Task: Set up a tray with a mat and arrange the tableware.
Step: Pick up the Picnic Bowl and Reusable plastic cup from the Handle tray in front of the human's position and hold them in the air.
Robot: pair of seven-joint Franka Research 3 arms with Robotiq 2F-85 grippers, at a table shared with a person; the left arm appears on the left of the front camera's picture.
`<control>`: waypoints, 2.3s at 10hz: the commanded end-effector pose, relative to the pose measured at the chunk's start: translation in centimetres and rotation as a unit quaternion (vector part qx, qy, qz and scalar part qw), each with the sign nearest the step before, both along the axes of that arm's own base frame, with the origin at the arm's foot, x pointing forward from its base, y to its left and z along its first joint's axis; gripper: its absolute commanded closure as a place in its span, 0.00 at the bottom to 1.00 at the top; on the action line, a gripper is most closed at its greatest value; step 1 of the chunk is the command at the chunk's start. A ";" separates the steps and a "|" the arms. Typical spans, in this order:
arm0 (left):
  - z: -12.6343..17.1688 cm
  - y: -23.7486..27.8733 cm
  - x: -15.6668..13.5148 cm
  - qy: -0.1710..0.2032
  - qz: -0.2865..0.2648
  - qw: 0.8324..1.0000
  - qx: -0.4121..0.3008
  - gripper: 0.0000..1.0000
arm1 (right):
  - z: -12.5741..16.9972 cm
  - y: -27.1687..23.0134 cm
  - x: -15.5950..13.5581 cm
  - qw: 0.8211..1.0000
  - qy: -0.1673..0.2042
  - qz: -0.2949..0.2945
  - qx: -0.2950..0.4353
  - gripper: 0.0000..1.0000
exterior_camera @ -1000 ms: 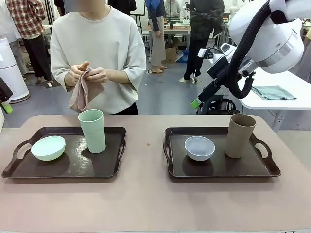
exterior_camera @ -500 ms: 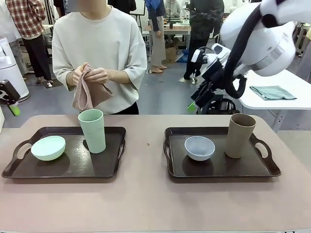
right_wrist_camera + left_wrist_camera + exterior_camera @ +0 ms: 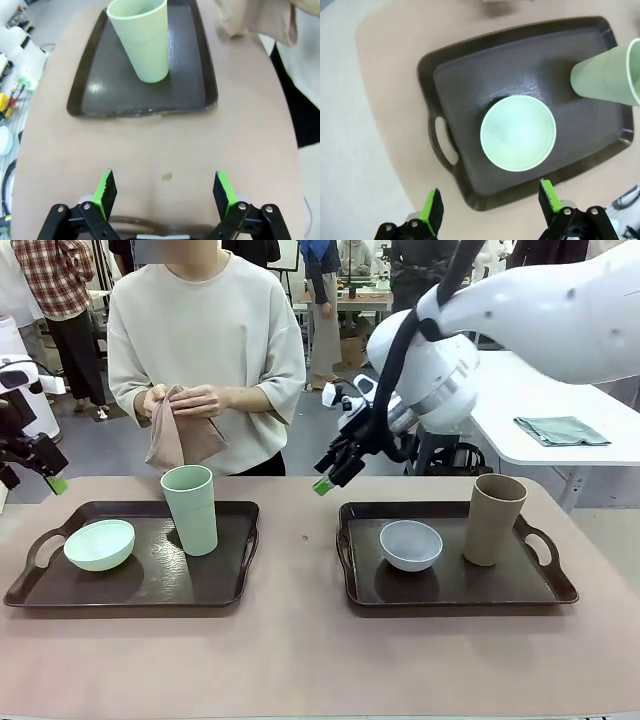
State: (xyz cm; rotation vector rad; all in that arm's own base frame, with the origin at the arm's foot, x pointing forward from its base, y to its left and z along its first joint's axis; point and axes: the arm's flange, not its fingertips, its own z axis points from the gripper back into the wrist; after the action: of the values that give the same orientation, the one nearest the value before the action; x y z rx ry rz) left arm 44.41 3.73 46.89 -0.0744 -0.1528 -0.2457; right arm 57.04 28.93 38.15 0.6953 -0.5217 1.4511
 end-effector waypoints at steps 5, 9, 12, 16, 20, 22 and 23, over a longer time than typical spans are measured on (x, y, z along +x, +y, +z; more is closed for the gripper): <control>-2.7 0.4 0.6 0.009 -0.013 1.000 -0.025 0.00 | -0.9 4.1 2.0 0.999 0.020 0.043 0.027 0.00; -2.9 0.2 0.7 0.010 -0.009 0.999 -0.032 0.00 | -0.5 4.5 2.2 0.999 0.026 0.041 0.024 0.00; -3.6 -1.1 -0.3 0.004 0.018 1.000 0.020 0.00 | -2.5 8.6 -2.0 0.999 -0.002 0.044 0.026 0.00; -6.0 -0.7 0.7 0.001 0.041 0.999 0.015 0.00 | -3.9 10.4 -4.3 0.998 -0.039 0.035 0.045 0.00; -8.2 -1.3 1.7 0.014 0.027 0.999 0.024 0.00 | -5.5 12.5 -2.7 0.992 -0.046 0.052 0.106 0.00; -8.8 -1.2 2.0 0.019 0.032 0.999 0.022 0.00 | -6.1 13.8 -2.9 0.992 -0.032 0.064 0.105 0.00; -8.8 -1.0 2.4 0.022 0.033 0.999 0.020 0.00 | -6.1 14.5 -2.8 0.992 -0.027 0.068 0.106 0.00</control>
State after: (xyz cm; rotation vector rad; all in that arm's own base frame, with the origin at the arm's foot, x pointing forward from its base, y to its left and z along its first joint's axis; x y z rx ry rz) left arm 46.21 2.53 38.09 -0.0562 -0.1018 -0.1948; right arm 54.02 42.91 32.16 0.8487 -0.6760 1.5481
